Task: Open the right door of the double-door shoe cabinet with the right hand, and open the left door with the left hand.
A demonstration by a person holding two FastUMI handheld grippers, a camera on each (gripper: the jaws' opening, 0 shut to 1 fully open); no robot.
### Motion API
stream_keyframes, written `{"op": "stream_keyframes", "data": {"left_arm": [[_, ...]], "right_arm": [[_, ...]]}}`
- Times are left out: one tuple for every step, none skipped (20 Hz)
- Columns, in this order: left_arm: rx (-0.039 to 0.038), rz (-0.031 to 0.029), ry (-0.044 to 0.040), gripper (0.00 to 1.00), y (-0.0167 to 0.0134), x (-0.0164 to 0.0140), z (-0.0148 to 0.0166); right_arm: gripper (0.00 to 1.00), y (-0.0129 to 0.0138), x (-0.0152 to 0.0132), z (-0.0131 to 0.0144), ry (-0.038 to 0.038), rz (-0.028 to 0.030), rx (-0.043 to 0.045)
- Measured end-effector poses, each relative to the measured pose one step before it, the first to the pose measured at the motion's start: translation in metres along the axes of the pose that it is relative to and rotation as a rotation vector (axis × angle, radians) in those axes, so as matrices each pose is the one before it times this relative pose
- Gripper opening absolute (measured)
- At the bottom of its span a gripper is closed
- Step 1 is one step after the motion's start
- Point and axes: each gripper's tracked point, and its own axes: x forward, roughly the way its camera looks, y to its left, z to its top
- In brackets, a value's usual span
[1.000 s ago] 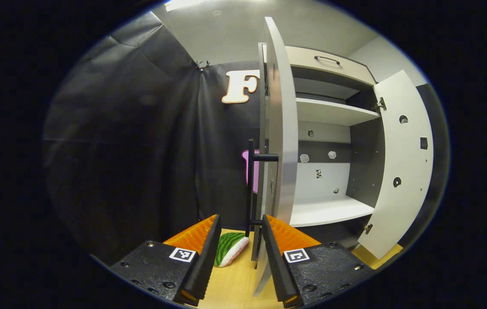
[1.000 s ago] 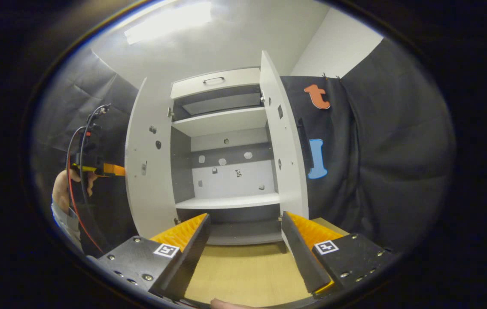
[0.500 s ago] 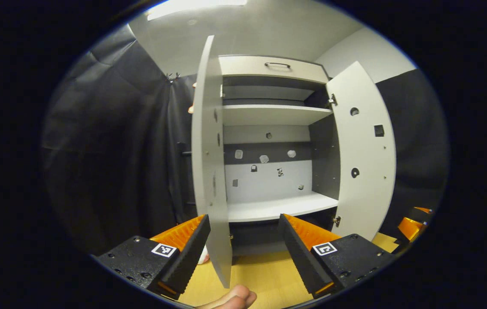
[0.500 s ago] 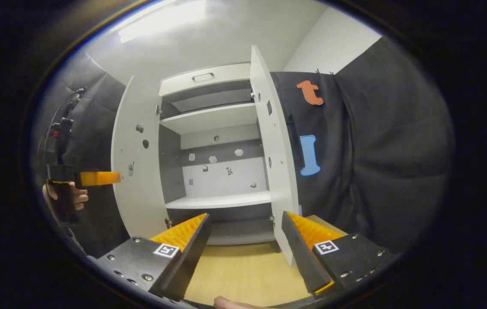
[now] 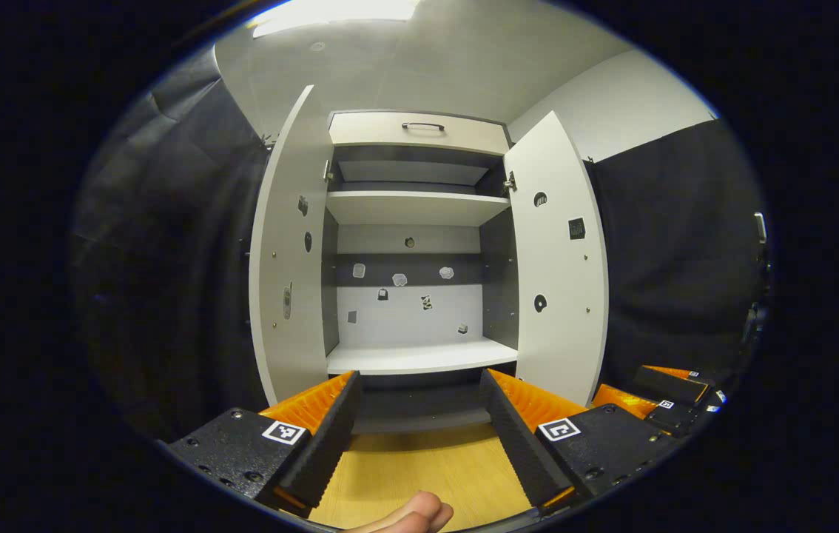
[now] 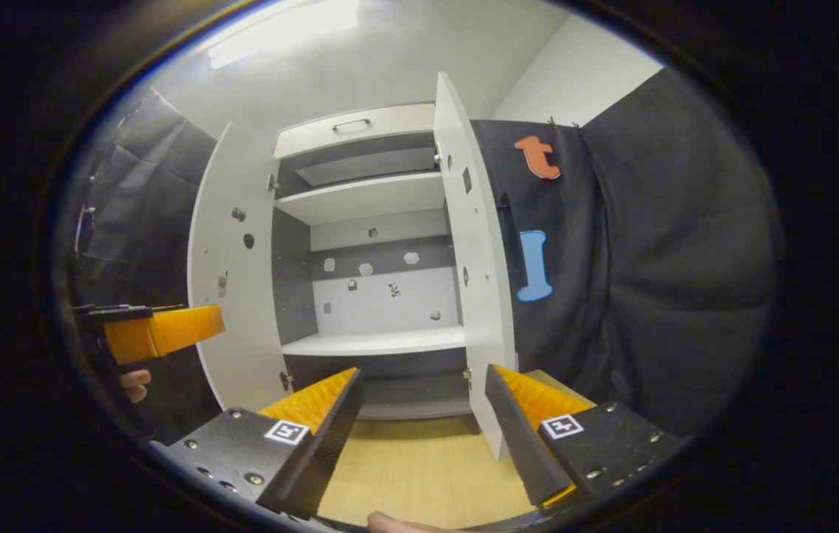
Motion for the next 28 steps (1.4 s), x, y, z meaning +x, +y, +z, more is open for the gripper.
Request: {"op": "stream_keyframes", "data": {"left_arm": [[-0.00757, 0.00647, 0.00436, 1.00, -0.00139, 0.00092, -0.00158], [-0.01379, 0.00146, 0.00117, 0.98, -0.00216, -0.00041, -0.00182], [-0.01192, 0.00660, 0.00644, 0.98, -0.00016, -0.00027, -0.00183], [-0.00485, 0.00747, 0.00521, 0.98, 0.00118, -0.00149, -0.00198], [-0.00223, 0.00874, -0.00303, 1.00, 0.00289, 0.00027, 0.00024], [-0.00307, 0.01306, 0.00164, 0.98, 0.00369, 0.00177, -0.00146], [0.00289, 0.01091, 0.00019, 0.99, 0.00350, 0.00072, -0.00003], [0.00238, 0.01444, 0.00305, 0.98, 0.00504, -0.00022, -0.00163], [0.00641, 0.01179, -0.00225, 0.98, 0.00391, 0.00001, 0.00082], [0.00549, 0.01069, -0.00572, 0.98, 0.00431, 0.00011, 0.00098], [0.00280, 0.01617, -0.00605, 0.97, 0.00530, 0.00137, 0.00115], [-0.00409, 0.01854, -0.00364, 0.98, 0.00494, 0.00091, 0.00046], [-0.01064, 0.01417, -0.00456, 0.96, 0.00308, 0.00028, 0.00119], [-0.00878, 0.00763, -0.00493, 0.96, 0.00150, 0.00024, 0.00107], [-0.00352, 0.00340, 0.00223, 0.97, 0.00122, 0.00099, -0.00070], [-0.00506, 0.00807, 0.00355, 0.96, 0.00347, -0.00149, -0.00103], [-0.00244, 0.00381, -0.00104, 0.97, 0.00099, -0.00046, 0.00064], [0.00027, 0.00043, -0.00146, 0.96, 0.00151, -0.00028, 0.00018], [-0.00222, -0.00321, -0.00216, 0.96, -0.00059, 0.00005, 0.00036], [-0.00020, -0.00776, -0.00024, 0.96, -0.00083, 0.00024, -0.00011], [0.00380, -0.00441, 0.00221, 0.96, -0.00108, 0.00006, -0.00018], [0.00582, -0.00145, 0.00398, 0.99, 0.00094, -0.00132, -0.00103], [0.00211, -0.00479, -0.00084, 0.96, -0.00068, -0.00054, 0.00067], [0.00171, -0.00916, -0.00490, 0.96, -0.00190, -0.00069, 0.00111], [0.00174, -0.00752, -0.00697, 0.96, -0.00173, -0.00015, 0.00172], [0.00236, 0.00067, -0.00630, 0.96, 0.00134, 0.00053, 0.00116], [0.00437, 0.00547, -0.00496, 0.96, 0.00092, 0.00065, 0.00144], [0.00504, 0.00228, -0.00342, 0.96, 0.00116, -0.00028, 0.00004]], "right_arm": [[0.98, 0.00048, 0.00048, 0.00081, 0.00071, 0.00036, -0.00092], [0.98, 0.00023, 0.00102, 0.00082, 0.00042, 0.00002, 0.00037], [0.98, 0.00080, 0.00144, 0.00081, 0.00264, -0.00033, -0.00013], [0.98, 0.00062, 0.00036, 0.00049, 0.00214, -0.00088, -0.00133], [0.98, 0.00078, -0.00067, 0.00057, 0.00048, 0.00142, -0.00393], [0.98, 0.00088, -0.00016, 0.00056, -0.00027, 0.00208, -0.00575], [0.98, 0.00062, -0.00069, 0.00092, -0.00127, 0.00080, -0.00306], [0.98, 0.00155, -0.00041, -0.00007, 0.00026, 0.00233, -0.00226], [0.98, 0.00172, -0.00131, 0.00066, -0.00102, 0.00280, -0.00074], [0.98, 0.00156, -0.00085, -0.00002, -0.00234, 0.00103, 0.00023], [0.98, 0.00183, -0.00113, 0.00135, -0.00291, 0.00143, 0.00081], [0.98, 0.00143, -0.00229, 0.00025, -0.00154, 0.00005, -0.00029], [0.98, 0.00199, -0.00140, 0.00064, -0.00133, -0.00096, -0.00184], [0.98, 0.00270, -0.00005, 0.00018, -0.00060, 0.00085, -0.00385], [0.98, 0.00329, -0.00005, 0.00134, -0.00144, 0.00338, -0.00356], [0.98, 0.00347, 0.00007, 0.00037, -0.00018, 0.00569, -0.00518], [0.98, 0.00382, -0.00107, -0.00010, 0.00186, 0.00335, -0.00552], [0.98, 0.00239, -0.00087, 0.00060, -0.00135, 0.00237, -0.00575], [0.98, 0.00361, -0.00111, 0.00164, -0.00255, 0.00461, -0.00612], [0.98, 0.00333, 0.00030, 0.00134, -0.00259, 0.00432, -0.00105], [0.98, 0.00310, -0.00093, 0.00150, -0.00233, 0.00414, 0.00333], [0.98, 0.00299, -0.00030, 0.00093, 0.00116, 0.00280, 0.00111], [0.98, 0.00128, -0.00060, 0.00254, -0.00097, -0.00366, 0.00399], [0.98, 0.00135, 0.00020, 0.00280, -0.00250, -0.00406, 0.00319], [0.98, 0.00254, -0.00061, 0.00287, -0.00429, 0.00298, -0.00385], [0.98, 0.00244, -0.00062, 0.00186, -0.00562, 0.00035, -0.00413], [0.98, 0.00119, -0.00121, 0.00222, -0.00507, -0.00016, -0.00433], [0.98, 0.00147, -0.00095, 0.00124, -0.00214, 0.00010, -0.00352]]}}
